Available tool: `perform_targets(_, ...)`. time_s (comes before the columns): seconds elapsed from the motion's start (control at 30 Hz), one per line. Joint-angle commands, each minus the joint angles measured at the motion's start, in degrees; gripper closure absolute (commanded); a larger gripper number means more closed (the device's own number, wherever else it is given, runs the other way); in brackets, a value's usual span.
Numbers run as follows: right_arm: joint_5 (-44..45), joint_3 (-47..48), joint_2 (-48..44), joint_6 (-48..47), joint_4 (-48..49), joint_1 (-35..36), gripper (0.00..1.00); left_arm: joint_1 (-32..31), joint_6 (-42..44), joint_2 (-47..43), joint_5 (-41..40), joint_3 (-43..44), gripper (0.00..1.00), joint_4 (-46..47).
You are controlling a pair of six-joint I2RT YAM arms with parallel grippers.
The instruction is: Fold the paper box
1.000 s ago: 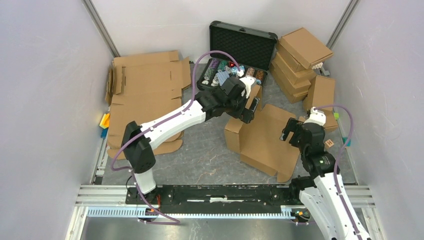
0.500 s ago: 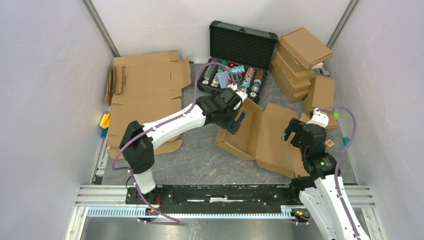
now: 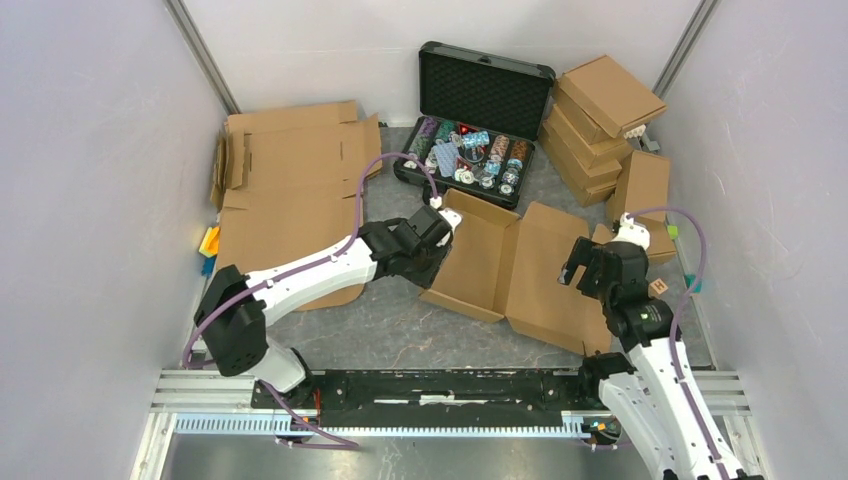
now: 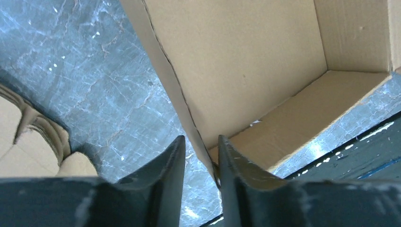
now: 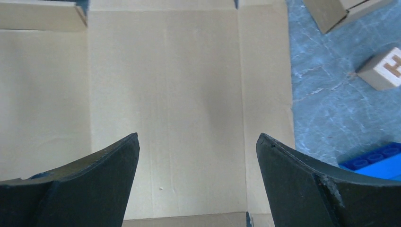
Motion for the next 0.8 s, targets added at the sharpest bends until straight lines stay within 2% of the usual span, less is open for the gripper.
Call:
perform_targets(0.0, -4.2, 3.0, -1.7, 3.2, -1.2, 0.0, 0.02, -0.1, -2.4, -2.4, -1.9, -2.7, 0.68, 4.1)
perform_targets(0.17, -0.9, 6.4, -0.3, 9.5, -7.4, -0.1, 0.02, -0.1, -2.2, -5.4, -1.0, -6.1, 0.88, 3.7)
perform_targets(0.27, 0.8, 8.1, 0.3, 10.0, -8.9, 0.0, 0.02, -0.3, -3.4, -7.8, -1.2, -8.1, 0.95, 2.5)
perform_targets(0.37, 2.4, 8.8, 0.9, 7.7, -8.0, 0.0, 0.02, -0.3, -6.0, -12.3, -1.8, -12.1, 0.96, 2.5)
perform_targets(0.5, 0.9, 8.1, 3.7, 3.9, -5.7, 0.0, 0.02, 0.4, -11.0, -20.7, -6.7, -19.2, 0.98, 3.3)
perform_targets(0.77, -1.7, 4.7, 7.9, -1.7, -1.9, 0.0, 0.02, 6.1, -19.7, -29.8, -13.9, -26.6, 0.95, -1.7)
